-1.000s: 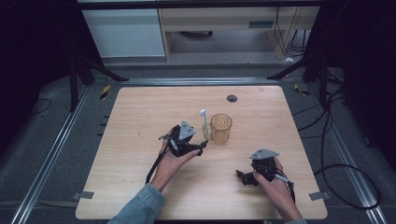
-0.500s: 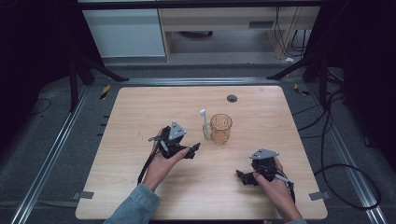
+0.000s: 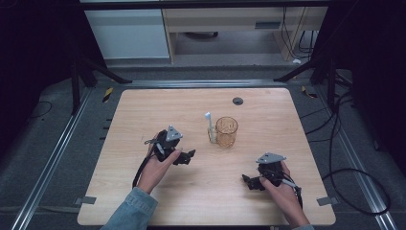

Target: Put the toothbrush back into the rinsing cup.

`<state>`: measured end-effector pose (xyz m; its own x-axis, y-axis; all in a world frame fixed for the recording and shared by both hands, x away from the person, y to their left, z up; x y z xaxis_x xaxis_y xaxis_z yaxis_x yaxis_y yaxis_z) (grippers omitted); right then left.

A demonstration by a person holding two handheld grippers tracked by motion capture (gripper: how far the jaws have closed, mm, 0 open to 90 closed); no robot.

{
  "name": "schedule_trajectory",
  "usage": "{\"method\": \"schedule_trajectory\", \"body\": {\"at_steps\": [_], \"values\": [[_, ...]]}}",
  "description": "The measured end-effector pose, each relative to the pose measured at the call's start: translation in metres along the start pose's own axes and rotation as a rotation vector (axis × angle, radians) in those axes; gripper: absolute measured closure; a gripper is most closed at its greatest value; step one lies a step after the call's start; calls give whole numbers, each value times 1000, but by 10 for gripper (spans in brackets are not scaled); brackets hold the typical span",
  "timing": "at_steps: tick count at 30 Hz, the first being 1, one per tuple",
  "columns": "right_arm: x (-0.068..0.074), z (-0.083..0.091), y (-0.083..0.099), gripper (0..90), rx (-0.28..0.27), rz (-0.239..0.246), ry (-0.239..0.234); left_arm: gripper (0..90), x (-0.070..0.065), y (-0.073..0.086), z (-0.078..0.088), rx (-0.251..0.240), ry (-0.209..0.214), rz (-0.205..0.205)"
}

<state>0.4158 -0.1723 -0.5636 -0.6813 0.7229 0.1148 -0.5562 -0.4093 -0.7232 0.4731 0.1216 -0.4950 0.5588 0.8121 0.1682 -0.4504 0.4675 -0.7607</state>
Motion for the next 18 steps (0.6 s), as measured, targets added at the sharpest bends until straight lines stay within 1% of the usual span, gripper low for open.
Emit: {"method": "schedule_trajectory", "body": {"at_steps": [1,2,3,5,8,9,10,12,13,14,15,16,18], "values": [[0,0,0,4,0,-1,-1,53,3,3,0,13,-3,4],[0,0,0,4,0,0,0,53,8,6,-1,38,-5,3],[0,0,0,4,0,0,0,53,8,6,-1,38,-5,3],[0,0,0,4,0,1,1,53,17,12,-2,60,-22,15],[0,0,0,4,0,0,-1,51,27,18,-4,82,-37,35],[0,0,0,4,0,-1,-1,37,30,20,-4,89,-47,41],[0,0,0,4,0,0,0,30,37,23,-4,101,-70,55],[0,0,0,4,0,0,1,35,48,27,-3,116,-90,78],[0,0,0,4,0,0,0,36,58,32,-2,126,-103,93],[0,0,0,4,0,0,0,36,58,32,-2,126,-103,93],[0,0,0,4,0,0,1,37,72,38,-2,133,-127,120],[0,0,0,4,0,0,1,39,72,38,-2,133,-127,120],[0,0,0,4,0,-1,-1,42,82,43,-2,135,-135,150]]}}
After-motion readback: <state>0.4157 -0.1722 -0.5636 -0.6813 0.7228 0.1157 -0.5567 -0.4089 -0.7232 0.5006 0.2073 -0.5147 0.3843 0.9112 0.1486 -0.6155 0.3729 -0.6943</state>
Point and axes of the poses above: each handheld gripper's, and its own axes: z roughly backward along the jaws, y roughly out of its underside, x roughly to its left, the point moved 7 cm from there along -z, roughly forward along the jaws, and after that the axes turned 10 degrees about -y, right-handed, at the moved point
